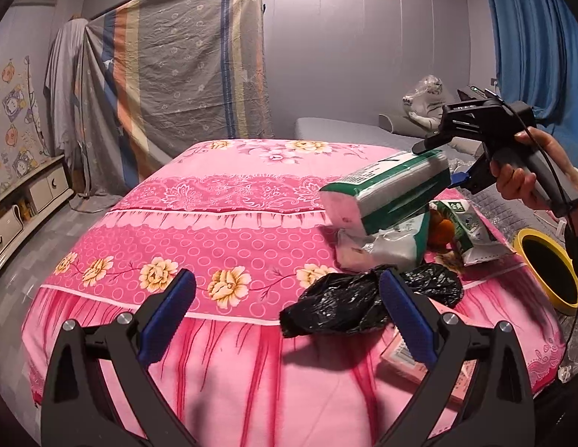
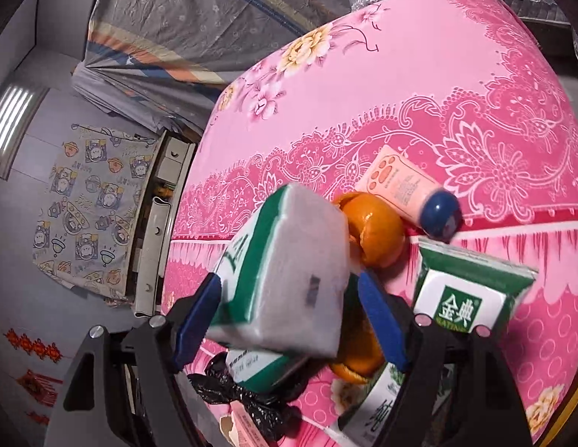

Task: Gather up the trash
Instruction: 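Grasp the white tissue pack with green trim with the right tool, then lift the tissue pack with the right tool while the left tool grasps a black plastic bag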

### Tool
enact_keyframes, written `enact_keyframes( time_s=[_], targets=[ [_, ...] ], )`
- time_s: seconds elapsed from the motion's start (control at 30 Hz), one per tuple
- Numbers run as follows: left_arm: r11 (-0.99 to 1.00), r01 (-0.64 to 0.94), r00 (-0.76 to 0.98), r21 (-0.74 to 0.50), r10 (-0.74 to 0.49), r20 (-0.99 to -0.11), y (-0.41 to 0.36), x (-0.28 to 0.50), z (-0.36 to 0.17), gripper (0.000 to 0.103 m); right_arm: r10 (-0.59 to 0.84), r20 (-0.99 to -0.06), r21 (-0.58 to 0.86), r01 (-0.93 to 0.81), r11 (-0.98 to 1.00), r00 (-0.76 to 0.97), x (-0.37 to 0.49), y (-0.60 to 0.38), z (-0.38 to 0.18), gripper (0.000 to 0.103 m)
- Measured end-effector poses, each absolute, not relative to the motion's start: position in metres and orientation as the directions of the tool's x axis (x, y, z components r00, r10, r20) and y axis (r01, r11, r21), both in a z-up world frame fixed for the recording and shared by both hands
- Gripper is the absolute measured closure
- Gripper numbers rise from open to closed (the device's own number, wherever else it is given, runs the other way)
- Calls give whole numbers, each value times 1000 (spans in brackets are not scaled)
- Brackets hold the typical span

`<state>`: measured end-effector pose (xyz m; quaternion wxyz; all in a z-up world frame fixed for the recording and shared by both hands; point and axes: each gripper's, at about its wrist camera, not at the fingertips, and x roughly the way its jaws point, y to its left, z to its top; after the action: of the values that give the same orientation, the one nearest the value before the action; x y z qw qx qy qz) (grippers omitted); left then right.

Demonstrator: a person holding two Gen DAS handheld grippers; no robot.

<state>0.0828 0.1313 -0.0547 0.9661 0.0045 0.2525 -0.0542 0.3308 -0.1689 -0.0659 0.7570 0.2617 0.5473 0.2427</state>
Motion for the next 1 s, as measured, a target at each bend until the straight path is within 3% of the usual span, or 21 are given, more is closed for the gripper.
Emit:
enact_keyframes(
  time_s=[0.17,0.37,0.63,1.0],
  targets=[
    [995,93,863,-19,-91,-496,133,84,-57,9,631,-726,624,-124,771,274,331,-155,-61,50],
    [995,93,863,-17,-89,-498,131,85,-54,9,616,-719,573,-226,788,322,320,-146,-43,62],
    [988,153,860,-28,-147,-488,118,85,-42,9,637,-637,589,-259,766,434,303,-171,-6,64],
    [957,247,752,-155,-290,-592,122,115,-69,9,653,-563,637,-237,734,507,261,-228,14,64]
  ],
)
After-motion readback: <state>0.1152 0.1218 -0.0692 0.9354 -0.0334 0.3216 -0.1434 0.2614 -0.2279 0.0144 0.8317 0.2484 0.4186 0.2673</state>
